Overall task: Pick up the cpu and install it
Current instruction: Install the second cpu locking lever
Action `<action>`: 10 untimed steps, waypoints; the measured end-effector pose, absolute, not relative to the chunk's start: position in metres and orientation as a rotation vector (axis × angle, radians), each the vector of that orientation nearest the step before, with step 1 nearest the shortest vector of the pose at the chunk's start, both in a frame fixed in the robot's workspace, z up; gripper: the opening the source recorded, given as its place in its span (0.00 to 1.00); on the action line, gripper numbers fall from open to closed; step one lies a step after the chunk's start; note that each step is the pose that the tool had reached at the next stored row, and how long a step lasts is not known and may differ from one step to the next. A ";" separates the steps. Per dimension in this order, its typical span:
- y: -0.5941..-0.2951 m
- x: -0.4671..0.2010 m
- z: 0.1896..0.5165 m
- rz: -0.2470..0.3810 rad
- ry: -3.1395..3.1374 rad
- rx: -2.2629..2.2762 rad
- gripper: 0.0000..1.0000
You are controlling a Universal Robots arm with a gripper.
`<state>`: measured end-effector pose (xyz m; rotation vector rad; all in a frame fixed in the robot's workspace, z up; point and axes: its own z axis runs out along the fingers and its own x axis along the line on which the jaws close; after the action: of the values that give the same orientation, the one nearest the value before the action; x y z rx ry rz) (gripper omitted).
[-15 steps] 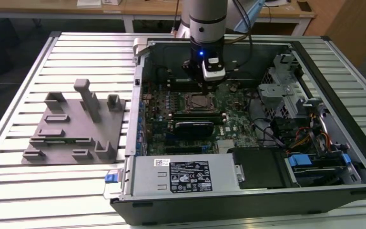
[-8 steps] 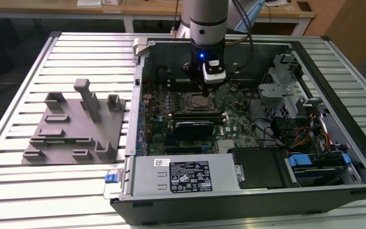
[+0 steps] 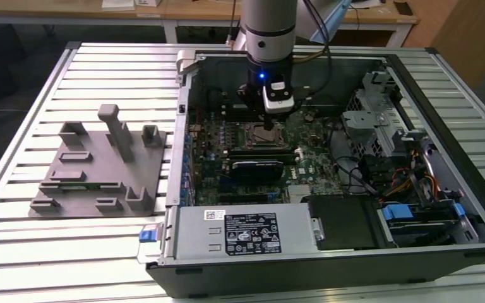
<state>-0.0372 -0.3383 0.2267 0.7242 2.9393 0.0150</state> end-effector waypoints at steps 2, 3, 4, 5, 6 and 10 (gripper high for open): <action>-0.338 -0.038 0.227 0.015 2.939 0.724 0.11; -0.338 -0.038 0.227 0.015 2.939 0.724 0.11; -0.338 -0.038 0.227 0.015 2.939 0.724 0.11; -0.338 -0.038 0.227 0.015 2.939 0.724 0.11; -0.338 -0.038 0.227 0.015 2.939 0.724 0.11; -0.338 -0.038 0.227 0.015 2.939 0.724 0.11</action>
<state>-0.0377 -0.3384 0.2267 0.7242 2.9393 0.0151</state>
